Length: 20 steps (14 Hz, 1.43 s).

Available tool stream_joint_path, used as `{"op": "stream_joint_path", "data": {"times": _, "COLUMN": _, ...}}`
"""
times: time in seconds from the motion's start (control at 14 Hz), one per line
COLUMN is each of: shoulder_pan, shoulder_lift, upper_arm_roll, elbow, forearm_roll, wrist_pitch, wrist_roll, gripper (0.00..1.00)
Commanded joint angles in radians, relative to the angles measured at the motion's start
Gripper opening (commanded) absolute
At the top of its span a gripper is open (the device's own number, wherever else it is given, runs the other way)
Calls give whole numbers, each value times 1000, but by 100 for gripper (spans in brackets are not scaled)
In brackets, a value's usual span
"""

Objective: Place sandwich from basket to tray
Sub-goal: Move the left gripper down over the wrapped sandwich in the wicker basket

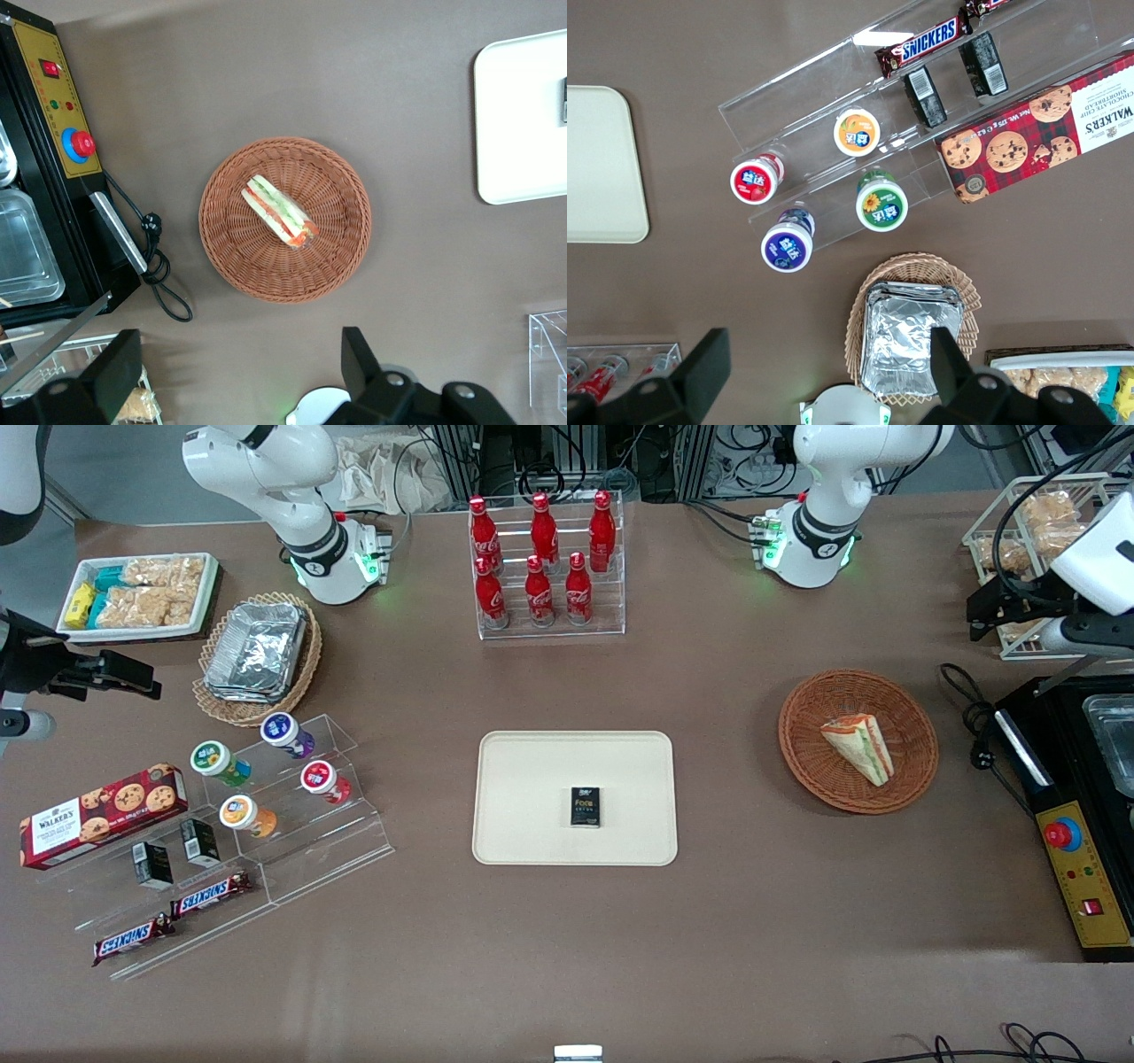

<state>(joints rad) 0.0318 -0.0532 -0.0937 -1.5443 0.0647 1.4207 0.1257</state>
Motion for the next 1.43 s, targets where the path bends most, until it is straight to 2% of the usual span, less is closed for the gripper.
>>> {"op": "stream_joint_path", "data": {"times": 0.0, "shoulder_pan": 3, "shoulder_lift": 30, "upper_arm_roll": -1, "elbow": 59, "forearm_roll": 18, "wrist_pitch": -13, "wrist_roll": 15, "gripper": 100}}
{"op": "stream_joint_path", "data": {"times": 0.21, "shoulder_pan": 8, "shoulder_lift": 30, "upper_arm_roll": 5, "elbow": 52, "forearm_roll": 6, "wrist_pitch": -22, "wrist_roll": 11, "gripper": 100}}
{"op": "stream_joint_path", "data": {"times": 0.36, "shoulder_pan": 11, "shoulder_lift": 24, "upper_arm_roll": 5, "elbow": -18, "forearm_roll": -11, "wrist_pitch": -2, "wrist_roll": -79, "gripper": 100}}
{"op": "stream_joint_path", "data": {"times": 0.5, "shoulder_pan": 29, "shoulder_lift": -35, "upper_arm_roll": 5, "elbow": -177, "forearm_roll": -55, "wrist_pitch": 154, "wrist_roll": -147, "gripper": 100}}
{"op": "stream_joint_path", "data": {"times": 0.64, "shoulder_pan": 30, "shoulder_lift": -111, "upper_arm_roll": 5, "elbow": -401, "forearm_roll": -60, "wrist_pitch": 349, "wrist_roll": -300, "gripper": 100}}
{"op": "stream_joint_path", "data": {"times": 0.86, "shoulder_pan": 30, "shoulder_lift": -139, "upper_arm_roll": 3, "elbow": -658, "forearm_roll": -51, "wrist_pitch": 605, "wrist_roll": -556, "gripper": 100}}
{"op": "stream_joint_path", "data": {"times": 1.07, "shoulder_pan": 30, "shoulder_lift": -85, "upper_arm_roll": 3, "elbow": -721, "forearm_roll": -39, "wrist_pitch": 659, "wrist_roll": -716, "gripper": 100}}
{"op": "stream_joint_path", "data": {"times": 1.36, "shoulder_pan": 37, "shoulder_lift": 5, "upper_arm_roll": 5, "elbow": -810, "forearm_roll": -40, "wrist_pitch": 858, "wrist_roll": -856, "gripper": 100}}
